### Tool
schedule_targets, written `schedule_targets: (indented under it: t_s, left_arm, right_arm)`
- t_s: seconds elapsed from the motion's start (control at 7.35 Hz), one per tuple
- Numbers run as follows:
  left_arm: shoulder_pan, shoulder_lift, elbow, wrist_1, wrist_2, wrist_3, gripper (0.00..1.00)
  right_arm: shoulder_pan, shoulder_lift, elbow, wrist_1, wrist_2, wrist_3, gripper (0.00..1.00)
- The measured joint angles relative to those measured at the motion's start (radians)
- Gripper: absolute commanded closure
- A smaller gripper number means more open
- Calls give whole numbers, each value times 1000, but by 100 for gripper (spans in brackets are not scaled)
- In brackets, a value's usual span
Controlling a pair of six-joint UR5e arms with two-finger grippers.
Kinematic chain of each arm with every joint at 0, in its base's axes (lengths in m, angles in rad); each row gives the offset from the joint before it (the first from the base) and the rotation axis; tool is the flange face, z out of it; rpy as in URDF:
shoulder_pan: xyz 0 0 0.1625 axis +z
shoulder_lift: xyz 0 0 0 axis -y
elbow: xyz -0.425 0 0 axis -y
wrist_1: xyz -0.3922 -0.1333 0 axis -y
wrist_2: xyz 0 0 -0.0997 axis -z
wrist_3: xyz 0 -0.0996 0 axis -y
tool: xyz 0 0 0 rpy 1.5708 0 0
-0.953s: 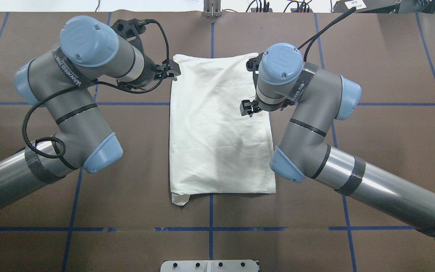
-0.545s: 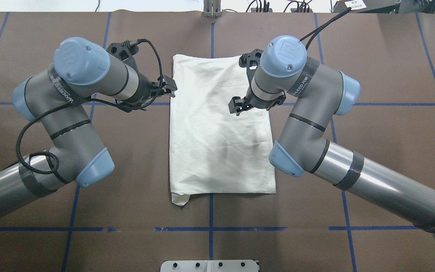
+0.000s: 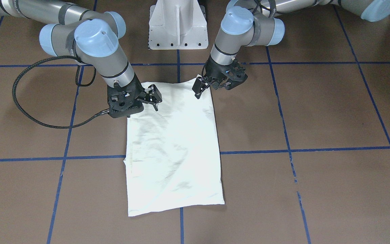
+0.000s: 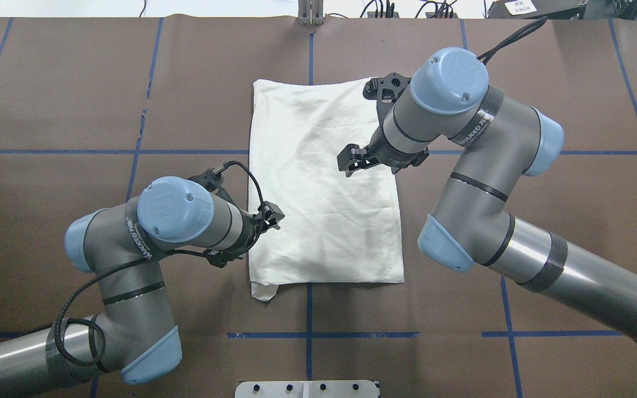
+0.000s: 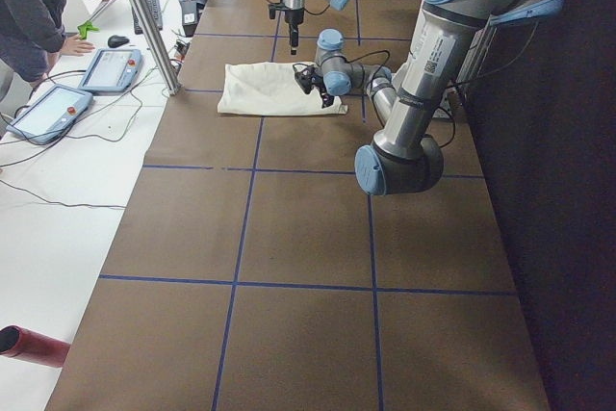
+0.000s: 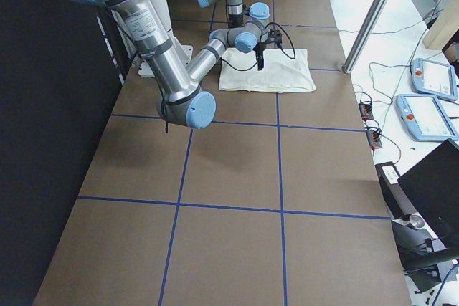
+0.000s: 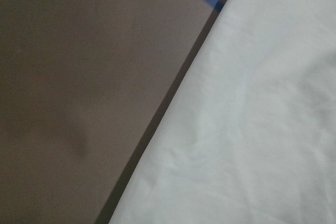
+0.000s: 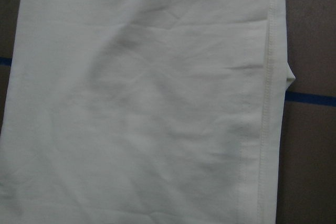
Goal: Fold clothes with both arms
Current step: 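Lower both grippers to the bundle's near corners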
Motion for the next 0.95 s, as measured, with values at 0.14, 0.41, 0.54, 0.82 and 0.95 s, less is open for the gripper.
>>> schedule_targets:
  t_s: [0.14,0.41,0.54,0.82,0.95]
  left_arm:
    - [27,1,-19,37,14,-30,8]
    - [64,6,-31,68,21,-57,10]
    - [77,7,-26,71,23,-62,11]
    - [87,8,-16,73,34,-64,25]
    - [88,9,-14,73,40,-65,31]
  right_arm:
    - [0,-3,6,0,2,5,0]
    - [1,-4,11,0,3,8,0]
    - [1,-5,12,0,3,9,0]
    - [6,-6,13,0,3,9,0]
    - [7,-7,13,0,3,9,0]
